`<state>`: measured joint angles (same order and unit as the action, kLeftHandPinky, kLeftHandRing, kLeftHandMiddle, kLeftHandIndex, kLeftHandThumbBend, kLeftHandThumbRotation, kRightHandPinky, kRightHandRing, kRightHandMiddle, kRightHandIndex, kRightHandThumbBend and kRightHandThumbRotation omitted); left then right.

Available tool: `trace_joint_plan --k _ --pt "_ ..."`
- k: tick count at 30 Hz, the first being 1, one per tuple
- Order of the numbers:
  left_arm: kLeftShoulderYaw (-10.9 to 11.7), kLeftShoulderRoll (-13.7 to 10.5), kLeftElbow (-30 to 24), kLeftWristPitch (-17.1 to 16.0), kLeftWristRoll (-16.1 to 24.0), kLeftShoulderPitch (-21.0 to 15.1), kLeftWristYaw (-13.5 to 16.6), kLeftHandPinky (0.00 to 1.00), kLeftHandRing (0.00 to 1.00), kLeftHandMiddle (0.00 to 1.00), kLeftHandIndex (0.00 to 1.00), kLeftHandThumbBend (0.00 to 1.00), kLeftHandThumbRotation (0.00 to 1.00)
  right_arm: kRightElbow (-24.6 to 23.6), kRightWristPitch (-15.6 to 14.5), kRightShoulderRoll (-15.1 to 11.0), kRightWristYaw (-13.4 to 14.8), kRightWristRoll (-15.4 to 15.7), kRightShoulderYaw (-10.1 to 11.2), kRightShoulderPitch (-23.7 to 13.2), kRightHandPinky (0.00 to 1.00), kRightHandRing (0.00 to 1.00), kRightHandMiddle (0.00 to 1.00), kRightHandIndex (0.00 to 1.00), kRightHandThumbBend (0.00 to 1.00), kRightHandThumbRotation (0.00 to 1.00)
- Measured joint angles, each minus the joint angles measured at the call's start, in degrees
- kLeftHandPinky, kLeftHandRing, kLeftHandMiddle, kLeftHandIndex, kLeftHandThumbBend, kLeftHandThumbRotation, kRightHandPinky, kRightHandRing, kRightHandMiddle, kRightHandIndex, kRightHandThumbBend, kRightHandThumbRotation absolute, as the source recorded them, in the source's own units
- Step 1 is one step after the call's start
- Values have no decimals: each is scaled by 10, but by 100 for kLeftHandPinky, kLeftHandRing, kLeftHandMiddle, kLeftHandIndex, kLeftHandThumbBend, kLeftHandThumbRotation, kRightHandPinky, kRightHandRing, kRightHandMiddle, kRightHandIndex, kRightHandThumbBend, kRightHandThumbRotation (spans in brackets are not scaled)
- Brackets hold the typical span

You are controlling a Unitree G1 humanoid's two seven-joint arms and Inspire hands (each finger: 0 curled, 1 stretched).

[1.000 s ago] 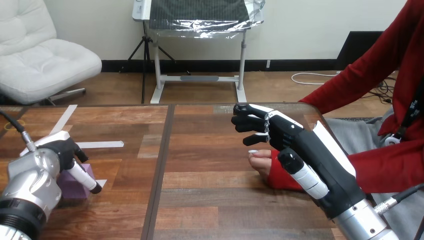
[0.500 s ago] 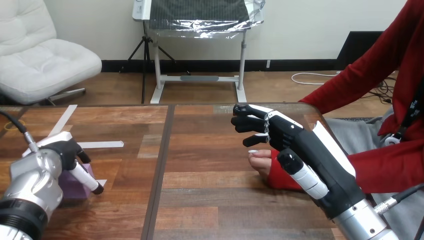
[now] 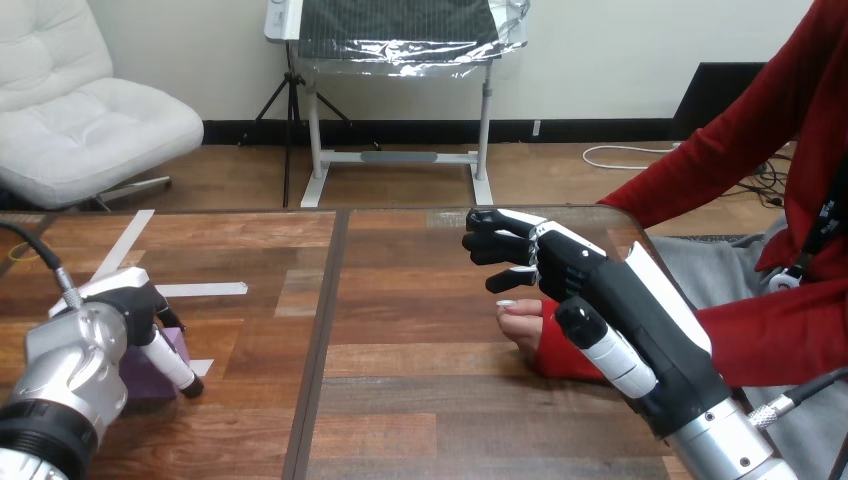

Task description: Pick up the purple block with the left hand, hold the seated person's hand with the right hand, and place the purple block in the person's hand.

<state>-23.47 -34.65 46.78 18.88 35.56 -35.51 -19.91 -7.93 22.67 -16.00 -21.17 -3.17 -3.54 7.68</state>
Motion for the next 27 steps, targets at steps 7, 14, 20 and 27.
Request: trace_joint_plan --k 7,14,20,27 --pt "0 0 9 -6 1 -4 0 45 76 79 75 79 1 0 0 0 0 0 0 0 70 80 80 82 100 100" --pt "0 2 18 -9 1 -7 7 42 65 70 69 77 0 0 0 0 0 0 0 0 70 80 80 82 99 100" --pt "0 6 23 -10 0 -8 15 27 43 53 66 74 0 0 0 0 0 -1 0 0 70 79 80 82 100 100" --pt "4 12 30 -5 -6 -9 34 14 23 36 66 69 0 0 0 0 0 -1 0 0 70 79 80 82 99 100"
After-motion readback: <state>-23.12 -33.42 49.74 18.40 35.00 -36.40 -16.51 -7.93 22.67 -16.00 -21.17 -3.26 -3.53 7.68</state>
